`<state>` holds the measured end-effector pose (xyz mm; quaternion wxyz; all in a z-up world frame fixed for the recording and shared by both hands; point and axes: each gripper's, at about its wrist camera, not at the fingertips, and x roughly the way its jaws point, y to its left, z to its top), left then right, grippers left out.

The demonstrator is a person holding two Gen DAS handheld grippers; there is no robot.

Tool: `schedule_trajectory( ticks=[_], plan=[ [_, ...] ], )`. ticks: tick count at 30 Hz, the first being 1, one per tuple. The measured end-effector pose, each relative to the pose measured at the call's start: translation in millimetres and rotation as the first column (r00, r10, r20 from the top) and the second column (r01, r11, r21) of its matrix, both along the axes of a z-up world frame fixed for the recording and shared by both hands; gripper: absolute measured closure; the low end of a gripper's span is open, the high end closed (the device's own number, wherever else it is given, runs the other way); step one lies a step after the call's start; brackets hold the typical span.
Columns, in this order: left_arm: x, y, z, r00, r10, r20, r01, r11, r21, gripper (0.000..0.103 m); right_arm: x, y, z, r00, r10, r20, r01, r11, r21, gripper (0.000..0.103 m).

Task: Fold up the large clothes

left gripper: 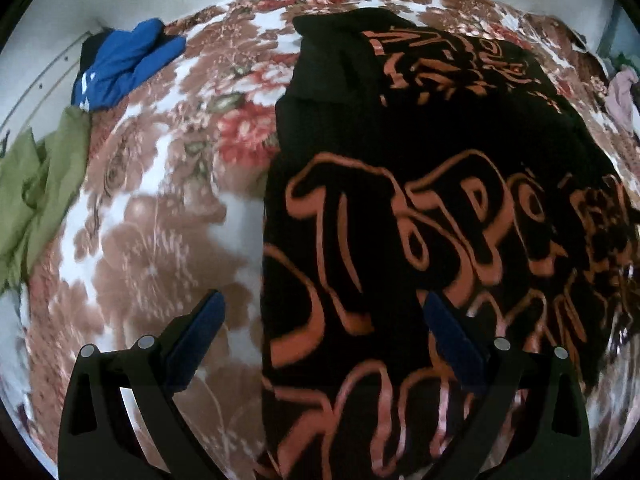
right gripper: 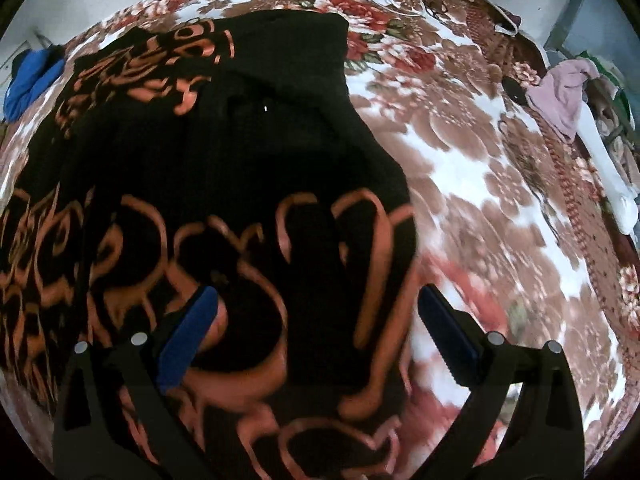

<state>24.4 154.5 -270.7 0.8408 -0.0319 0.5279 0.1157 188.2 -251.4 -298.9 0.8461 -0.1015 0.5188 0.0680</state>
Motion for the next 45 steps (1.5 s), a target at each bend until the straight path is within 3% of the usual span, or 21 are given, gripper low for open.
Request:
schedule_trajectory(
  ticks=[7,13,18,20,23,32,39,42,45],
  plan=[
    [-55.5,5.6,-13.4,0.998,0.046,-0.051,-0.048,0.998,-0.032,0.005,-52.7,-43.2,-3.6,0.997,-0.013,-0.072,0.013,1.0,0.001,0.005],
    [-92.6,25.5,-27.6,0.991,0.107,-0.074,-0.116,0.984,-0.133,0.005,-90.0,-76.3,-19.1,0.987,-0.066,-0.145,0.071,0.997,0.029,0.005],
    [-104.6,30.3,-40.7,0.985,0.153,-0.084,-0.167,0.967,-0.193,0.006,-105.6,-78.8,-29.4,0.981,-0.074,-0.178,0.086,0.994,0.063,0.005],
    [-105.9,29.1,-46.5,0.984,0.153,-0.089,-0.169,0.962,-0.214,0.006,-107.6,-76.7,-32.5,0.978,-0.079,-0.193,0.098,0.991,0.095,0.008],
    [-106.9,25.6,-51.2,0.986,0.143,-0.086,-0.16,0.955,-0.251,0.006,-107.1,-72.9,-40.1,0.971,-0.078,-0.225,0.107,0.987,0.12,0.022],
    [-103.5,12.9,-63.1,0.992,0.088,-0.088,-0.112,0.94,-0.322,0.009,-104.6,-62.1,-49.0,0.967,-0.059,-0.248,0.09,0.989,0.117,0.049],
    [-97.9,13.5,-60.0,0.995,0.077,-0.065,-0.096,0.92,-0.38,0.035,-111.6,-53.6,-35.6,0.973,-0.035,-0.229,0.058,0.994,0.094,0.08],
    [-97.3,17.2,-57.8,0.995,0.089,-0.052,-0.102,0.91,-0.402,0.052,-114.0,-58.6,-29.6,0.972,-0.031,-0.232,0.057,0.993,0.106,0.084],
    [-96.7,14.5,-53.3,0.996,0.076,-0.04,-0.086,0.916,-0.393,0.059,-114.6,-62.7,-22.3,0.971,-0.032,-0.236,0.062,0.991,0.118,0.084]
  ],
)
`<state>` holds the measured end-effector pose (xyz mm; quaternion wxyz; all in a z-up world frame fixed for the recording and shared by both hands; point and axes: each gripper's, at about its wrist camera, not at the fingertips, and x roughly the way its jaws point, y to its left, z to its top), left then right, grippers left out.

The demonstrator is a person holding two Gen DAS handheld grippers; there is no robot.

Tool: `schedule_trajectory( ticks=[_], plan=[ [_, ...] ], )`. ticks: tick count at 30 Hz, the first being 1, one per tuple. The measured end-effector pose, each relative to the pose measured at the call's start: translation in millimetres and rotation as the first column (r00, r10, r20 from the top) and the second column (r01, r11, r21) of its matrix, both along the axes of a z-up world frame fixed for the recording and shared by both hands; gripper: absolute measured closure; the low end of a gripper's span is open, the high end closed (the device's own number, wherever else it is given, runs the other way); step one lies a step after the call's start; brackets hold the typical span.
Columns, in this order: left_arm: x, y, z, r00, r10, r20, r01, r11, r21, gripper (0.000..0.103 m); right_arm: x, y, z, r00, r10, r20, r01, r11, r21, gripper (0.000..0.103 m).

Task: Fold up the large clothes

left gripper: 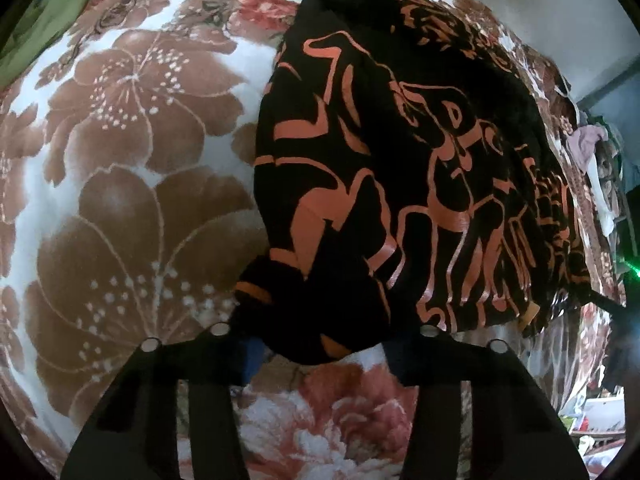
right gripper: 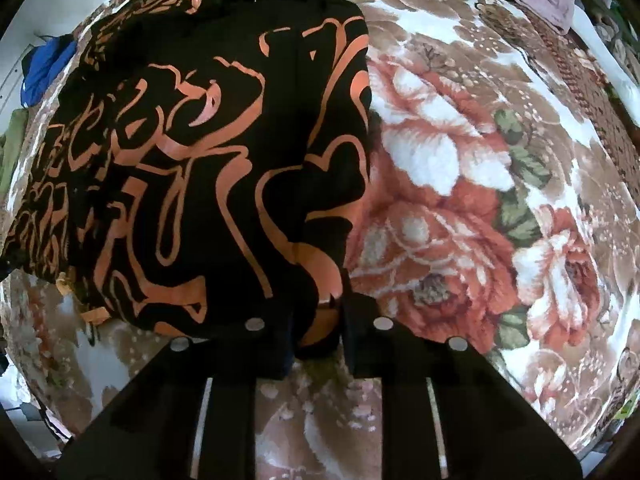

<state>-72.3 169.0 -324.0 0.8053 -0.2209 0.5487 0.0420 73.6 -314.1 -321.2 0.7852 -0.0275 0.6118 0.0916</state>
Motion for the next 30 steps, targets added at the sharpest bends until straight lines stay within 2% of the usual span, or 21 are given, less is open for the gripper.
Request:
schedule_trajectory(
  ticks=[3,4,5,8,9,10,12,14,16,17,18,19,21,26,30],
  plan=[
    [1.8,3.5,0.8,1.0,-0.004,0.003,0.004,1.0,-0.01,0.057,-0.7,3.2,3.6,1.0,-0.016,-0.008,0.016,1.0,0.014,0.084],
    [3.1,5.1,-3.2,1.0,0.009,-0.011,-0.009,1.0,-0.014,0.05,-0.5,3.5,1.8,1.0,-0.015,-0.013,0.015,1.0,0.009,0.083],
    [4.1,8.3,-8.0,0.999,0.029,-0.022,-0.03,0.999,-0.029,0.046,0.1,3.1,-1.9,1.0,-0.015,-0.023,0.015,1.0,0.009,0.081],
    [1.6,17.0,-12.9,0.996,0.092,-0.016,-0.093,0.991,-0.097,0.04,8.0,0.6,-13.6,0.998,-0.019,-0.053,0.02,1.0,0.012,0.065],
    [3.0,17.0,-13.4,0.995,0.1,-0.011,-0.101,0.99,-0.101,0.04,10.3,0.9,-14.9,0.998,-0.021,-0.059,0.022,0.999,0.026,0.053],
    [3.7,16.5,-13.6,0.995,0.1,-0.01,-0.101,0.99,-0.099,0.04,11.9,2.0,-14.8,0.998,-0.025,-0.063,0.029,0.998,0.055,0.046],
    [4.6,14.8,-11.7,0.995,0.1,-0.004,-0.1,0.99,-0.098,0.04,13.7,7.1,-12.2,0.998,-0.019,-0.059,0.022,0.998,0.057,0.045],
    [5.4,13.4,-7.0,0.996,0.09,0.005,-0.089,0.992,-0.09,0.045,12.3,12.6,-7.0,0.999,0.004,-0.05,-0.003,0.999,0.034,0.049],
    [7.6,12.3,-3.8,0.998,0.063,0.004,-0.063,0.996,-0.056,0.06,11.0,14.9,-4.3,0.999,0.01,-0.046,-0.009,1.0,0.012,0.073],
    [9.4,11.5,-2.4,0.999,0.047,0.007,-0.046,0.997,-0.058,0.063,10.4,14.4,-4.3,0.999,0.014,-0.046,-0.015,1.0,-0.01,0.079],
    [9.6,13.6,-1.6,0.999,0.039,0.012,-0.038,0.997,-0.062,0.07,10.3,11.7,-4.6,0.999,0.011,-0.049,-0.012,1.0,-0.018,0.082],
    [11.3,12.8,0.4,1.0,0.022,0.02,-0.021,0.997,-0.07,0.076,8.6,10.7,-2.7,0.999,0.003,-0.055,-0.003,1.0,-0.001,0.084],
    [14.0,11.0,2.5,1.0,0.001,0.023,0.0,0.997,-0.075,0.079,9.5,6.9,0.9,0.998,0.007,-0.062,-0.006,1.0,0.019,0.087],
    [19.7,4.2,22.1,0.998,-0.019,0.059,0.024,0.997,-0.075,0.082,7.4,11.9,19.8,0.998,0.04,-0.047,-0.04,0.999,-0.007,0.088],
    [26.9,-2.8,46.6,0.994,-0.038,0.101,0.046,0.996,-0.078,0.082,6.9,14.2,36.2,0.999,0.026,-0.04,-0.025,1.0,0.015,0.088]
  ],
)
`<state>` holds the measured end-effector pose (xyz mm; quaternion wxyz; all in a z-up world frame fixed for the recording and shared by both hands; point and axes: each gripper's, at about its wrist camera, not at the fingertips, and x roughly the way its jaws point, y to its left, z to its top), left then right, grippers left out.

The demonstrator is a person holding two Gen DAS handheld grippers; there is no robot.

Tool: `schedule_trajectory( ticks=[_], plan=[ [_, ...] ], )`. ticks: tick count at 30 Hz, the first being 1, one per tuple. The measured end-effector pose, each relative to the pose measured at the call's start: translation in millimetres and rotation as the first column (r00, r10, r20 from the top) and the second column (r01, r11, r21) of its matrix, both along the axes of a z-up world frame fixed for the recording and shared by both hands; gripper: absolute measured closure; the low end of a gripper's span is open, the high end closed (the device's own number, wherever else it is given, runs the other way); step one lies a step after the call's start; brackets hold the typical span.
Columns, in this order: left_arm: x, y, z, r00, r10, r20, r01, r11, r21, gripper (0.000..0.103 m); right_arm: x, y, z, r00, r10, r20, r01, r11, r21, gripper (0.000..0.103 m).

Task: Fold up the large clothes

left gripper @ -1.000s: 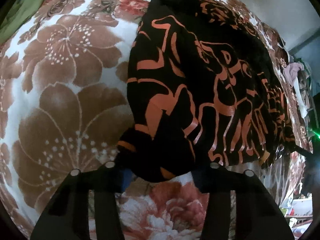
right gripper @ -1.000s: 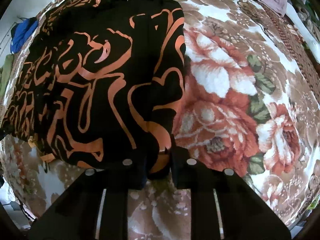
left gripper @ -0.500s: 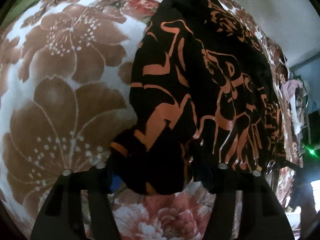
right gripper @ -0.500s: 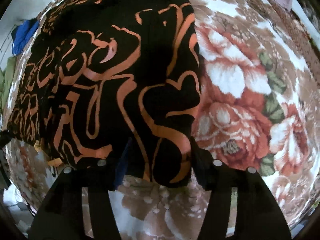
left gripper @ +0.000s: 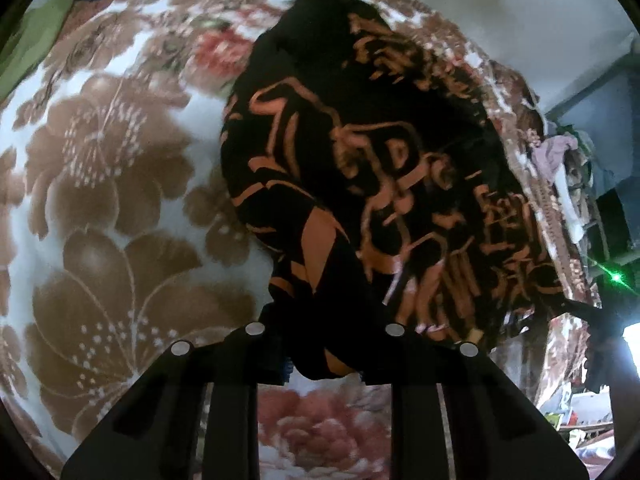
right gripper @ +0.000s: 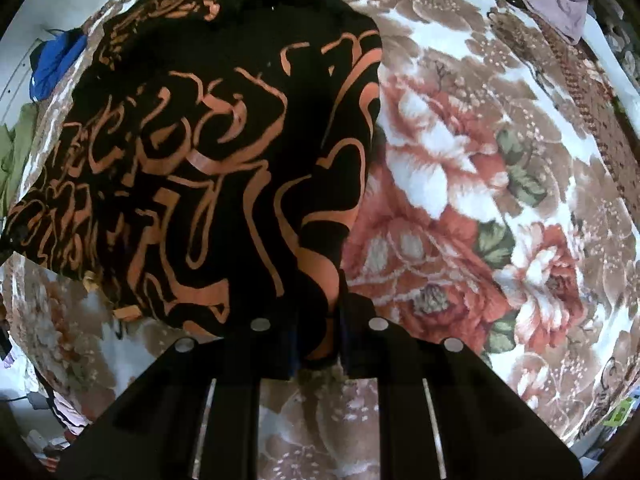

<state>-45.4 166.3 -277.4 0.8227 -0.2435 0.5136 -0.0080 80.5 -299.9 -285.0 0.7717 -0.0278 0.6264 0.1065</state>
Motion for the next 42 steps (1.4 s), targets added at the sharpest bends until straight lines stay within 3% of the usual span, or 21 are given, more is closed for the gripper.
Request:
schedule_trajectory(
  ticks=[2,5,13,20,28,35,42],
  plan=[
    [4.4,-3.0,6.4,1.0,-0.006,0.003,0.006,1.0,0.007,0.082,-0.3,-1.4,12.0,1.0,-0.011,0.002,0.011,0.999,0.053,0.088],
    [11.3,-7.7,11.1,0.999,-0.033,-0.005,0.033,0.999,0.039,0.082,2.5,9.6,17.3,0.999,0.039,0.021,-0.04,0.999,0.03,0.089],
    [20.6,-8.7,25.6,0.999,-0.026,0.024,0.026,0.999,-0.022,0.085,21.1,16.7,16.4,1.0,0.022,0.018,-0.023,0.996,0.082,0.091],
    [48.2,-2.0,59.0,0.995,-0.035,0.095,0.036,0.999,-0.009,0.086,49.1,22.6,56.7,0.991,0.023,0.134,-0.036,0.995,0.098,0.092],
    [112.4,-11.6,108.8,0.974,-0.082,0.214,0.084,0.996,-0.005,0.086,100.3,51.4,101.5,0.973,0.048,0.224,-0.085,0.984,0.157,0.092],
    [178.6,-4.1,136.1,0.963,-0.087,0.255,0.091,0.996,-0.006,0.087,166.3,76.3,127.2,0.963,0.046,0.264,-0.1,0.976,0.193,0.092],
    [266.2,7.2,150.9,0.959,-0.115,0.26,0.106,0.993,0.051,0.088,248.4,111.4,142.9,0.937,0.098,0.336,-0.146,0.982,0.121,0.092]
  ],
)
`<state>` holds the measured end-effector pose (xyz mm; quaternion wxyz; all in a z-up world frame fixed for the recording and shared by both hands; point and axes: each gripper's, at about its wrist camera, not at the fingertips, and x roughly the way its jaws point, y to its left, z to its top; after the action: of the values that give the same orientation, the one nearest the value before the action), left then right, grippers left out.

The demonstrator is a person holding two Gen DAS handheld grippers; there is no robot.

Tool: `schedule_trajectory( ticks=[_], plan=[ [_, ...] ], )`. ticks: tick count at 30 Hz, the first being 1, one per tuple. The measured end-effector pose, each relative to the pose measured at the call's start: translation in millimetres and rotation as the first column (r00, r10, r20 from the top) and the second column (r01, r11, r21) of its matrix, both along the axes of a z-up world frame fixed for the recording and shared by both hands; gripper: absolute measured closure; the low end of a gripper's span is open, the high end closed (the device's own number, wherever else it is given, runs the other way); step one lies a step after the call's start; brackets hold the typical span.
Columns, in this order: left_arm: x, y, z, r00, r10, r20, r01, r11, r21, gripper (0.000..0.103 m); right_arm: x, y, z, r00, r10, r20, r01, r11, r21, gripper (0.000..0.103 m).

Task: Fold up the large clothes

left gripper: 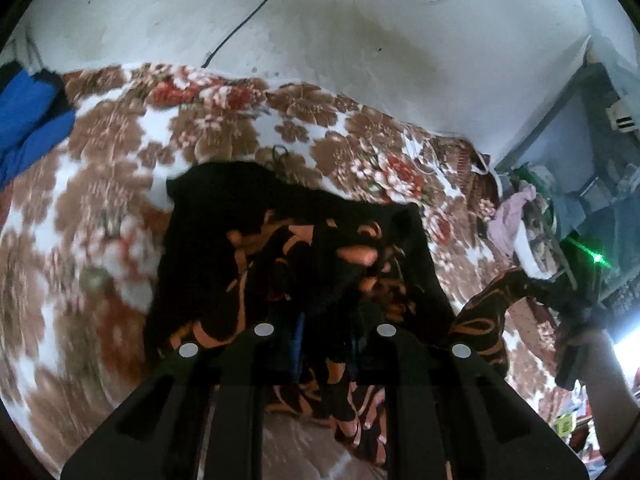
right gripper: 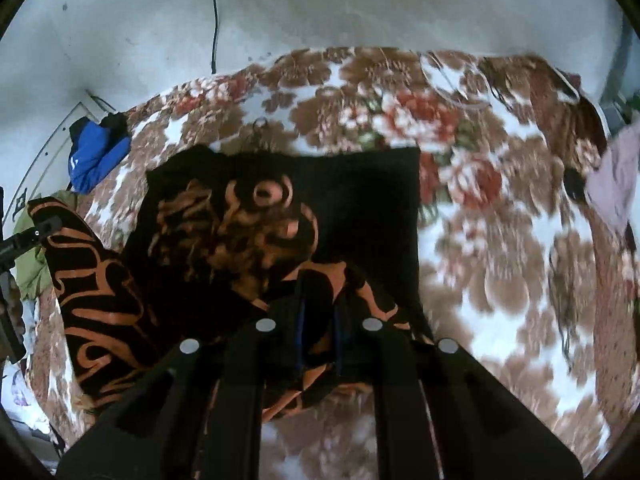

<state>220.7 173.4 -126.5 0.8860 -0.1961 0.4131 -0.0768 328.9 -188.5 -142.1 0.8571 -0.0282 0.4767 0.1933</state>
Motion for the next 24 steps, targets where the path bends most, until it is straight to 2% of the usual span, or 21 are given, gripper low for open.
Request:
schedule_trajectory(
  ticks=[3,8,14,20,24],
  plan=[
    [33.2,8.1,-1.0,1.0,0.0,0.007,0.0,1.0,0.009,0.089,38.6,12.0,1.2,1.0,0.007,0.029,-0.007,1.0,-0.019,0.092],
    [105.6,26.5,-19.3,1.0,0.004,-0.017,-0.004,1.0,0.021,0.089,110.3,29.2,-13.0,0.999,0.004,0.054,0.0,0.998,-0.063,0.092],
    [185.3,54.5,-61.2,0.993,0.06,-0.1,-0.058,0.998,0.027,0.089,187.4,38.8,-50.0,0.999,-0.012,0.041,0.018,0.991,-0.129,0.092],
    [240.9,73.8,-98.5,0.986,0.091,-0.14,-0.078,0.992,0.096,0.089,254.3,50.6,-77.8,0.997,-0.021,0.074,0.035,0.981,-0.192,0.092],
    [271.5,91.7,-133.3,0.975,0.139,-0.173,-0.115,0.983,0.141,0.089,291.4,58.1,-111.6,0.997,-0.031,0.073,0.048,0.97,-0.237,0.092]
  ],
)
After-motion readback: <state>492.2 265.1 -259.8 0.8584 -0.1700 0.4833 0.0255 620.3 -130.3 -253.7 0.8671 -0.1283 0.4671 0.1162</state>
